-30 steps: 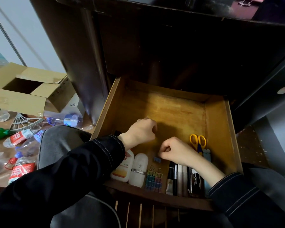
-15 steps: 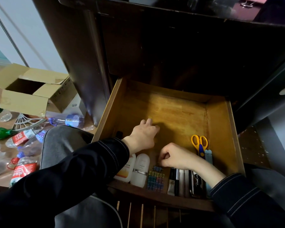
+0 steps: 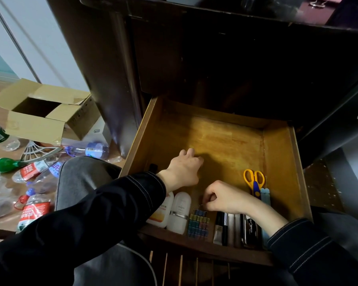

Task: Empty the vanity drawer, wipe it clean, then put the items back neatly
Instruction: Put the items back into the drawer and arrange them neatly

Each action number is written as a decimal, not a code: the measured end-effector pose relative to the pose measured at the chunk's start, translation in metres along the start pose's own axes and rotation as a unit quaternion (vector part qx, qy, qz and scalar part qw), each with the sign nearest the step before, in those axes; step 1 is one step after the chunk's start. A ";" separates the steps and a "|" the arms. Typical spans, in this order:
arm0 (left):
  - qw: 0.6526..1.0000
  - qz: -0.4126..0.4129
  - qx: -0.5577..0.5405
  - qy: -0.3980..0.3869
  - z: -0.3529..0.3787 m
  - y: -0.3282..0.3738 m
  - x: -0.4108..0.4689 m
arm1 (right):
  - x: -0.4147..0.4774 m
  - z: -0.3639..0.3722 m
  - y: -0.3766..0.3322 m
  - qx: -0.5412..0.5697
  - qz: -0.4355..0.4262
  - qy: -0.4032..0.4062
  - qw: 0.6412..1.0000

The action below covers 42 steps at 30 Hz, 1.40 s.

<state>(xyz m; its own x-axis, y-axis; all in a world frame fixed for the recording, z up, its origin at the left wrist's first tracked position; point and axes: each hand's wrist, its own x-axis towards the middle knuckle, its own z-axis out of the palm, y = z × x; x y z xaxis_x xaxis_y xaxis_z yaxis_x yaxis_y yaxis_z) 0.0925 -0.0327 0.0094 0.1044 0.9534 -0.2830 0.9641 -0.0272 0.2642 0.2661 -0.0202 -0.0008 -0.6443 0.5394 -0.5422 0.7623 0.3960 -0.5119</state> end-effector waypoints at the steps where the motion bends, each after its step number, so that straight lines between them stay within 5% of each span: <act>1: 1.000 0.001 0.000 0.000 0.000 0.000 0.000 | 0.000 0.000 0.000 0.000 0.000 -0.002 1.000; 11: 0.999 0.000 -0.027 0.024 0.003 -0.006 0.003 | -0.003 -0.004 -0.001 0.041 0.019 0.037 0.998; 20: 0.974 0.001 -0.182 0.135 -0.045 -0.006 -0.028 | -0.043 -0.053 -0.013 0.047 0.018 0.225 0.973; 23: 0.959 0.034 -0.193 0.205 -0.079 0.002 -0.044 | -0.068 -0.084 -0.040 0.012 -0.044 0.360 0.932; 27: 0.928 0.086 -0.196 0.304 -0.126 0.012 -0.060 | -0.106 -0.141 -0.090 -0.039 -0.142 0.554 0.819; 31: 0.890 0.134 -0.209 0.383 -0.174 0.023 -0.074 | -0.125 -0.197 -0.125 -0.097 -0.161 0.656 0.731; 39: 0.851 0.195 -0.133 0.470 -0.270 0.057 -0.063 | -0.118 -0.260 -0.126 -0.055 -0.002 0.571 0.819; 42: 0.872 0.150 -0.064 0.462 -0.299 0.066 -0.036 | -0.119 -0.276 -0.111 0.043 -0.023 0.553 0.832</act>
<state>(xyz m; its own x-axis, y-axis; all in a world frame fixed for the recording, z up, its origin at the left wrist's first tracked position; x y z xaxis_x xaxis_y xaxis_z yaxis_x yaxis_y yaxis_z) 0.0794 0.0211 0.3131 0.0486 0.7455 0.6647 0.8862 -0.3392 0.3157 0.2748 0.0768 0.3049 -0.1863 0.8980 0.3985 0.7012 0.4057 -0.5863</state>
